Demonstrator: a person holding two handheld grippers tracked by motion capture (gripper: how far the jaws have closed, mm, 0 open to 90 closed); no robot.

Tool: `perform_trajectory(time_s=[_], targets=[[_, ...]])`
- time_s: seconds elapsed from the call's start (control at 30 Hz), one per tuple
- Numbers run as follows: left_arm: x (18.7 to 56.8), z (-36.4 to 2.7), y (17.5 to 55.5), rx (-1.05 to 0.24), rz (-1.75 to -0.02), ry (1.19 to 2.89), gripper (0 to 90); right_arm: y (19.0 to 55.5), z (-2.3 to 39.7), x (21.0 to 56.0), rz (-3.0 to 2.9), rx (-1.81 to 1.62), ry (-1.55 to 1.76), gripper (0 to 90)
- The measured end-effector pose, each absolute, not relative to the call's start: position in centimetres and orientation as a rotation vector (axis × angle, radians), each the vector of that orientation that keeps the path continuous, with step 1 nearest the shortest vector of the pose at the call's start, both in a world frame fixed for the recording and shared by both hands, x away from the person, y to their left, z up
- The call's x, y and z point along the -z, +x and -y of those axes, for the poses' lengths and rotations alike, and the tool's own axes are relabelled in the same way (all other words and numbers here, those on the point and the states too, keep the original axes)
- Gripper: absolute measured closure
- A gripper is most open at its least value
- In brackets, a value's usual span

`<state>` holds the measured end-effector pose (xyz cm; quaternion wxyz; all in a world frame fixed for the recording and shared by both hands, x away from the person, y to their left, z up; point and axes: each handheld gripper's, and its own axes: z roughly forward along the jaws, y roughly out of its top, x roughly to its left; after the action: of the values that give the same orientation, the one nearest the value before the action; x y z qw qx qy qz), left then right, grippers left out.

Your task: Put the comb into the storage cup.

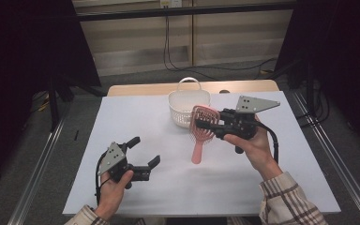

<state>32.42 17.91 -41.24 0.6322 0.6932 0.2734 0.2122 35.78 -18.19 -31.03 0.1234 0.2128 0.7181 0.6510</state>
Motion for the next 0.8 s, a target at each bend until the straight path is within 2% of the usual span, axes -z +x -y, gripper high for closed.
perform_trajectory(time_s=[0.43, 0.57, 0.8], targets=[[42.0, -19.4, 31.4, -0.495, -0.706, 1.566, 2.2, 36.2, 18.6, 30.1, -2.031, -1.856, 0.656, 64.0], [41.8, -19.9, 31.0, -0.572, -0.728, 1.559, 2.2, 36.4, 18.7, 29.9, -2.014, -1.839, 0.669, 64.0], [42.2, -20.6, 30.5, -0.575, -0.777, 1.552, 2.2, 36.9, 18.8, 29.6, -1.988, -1.831, 0.695, 64.0]])
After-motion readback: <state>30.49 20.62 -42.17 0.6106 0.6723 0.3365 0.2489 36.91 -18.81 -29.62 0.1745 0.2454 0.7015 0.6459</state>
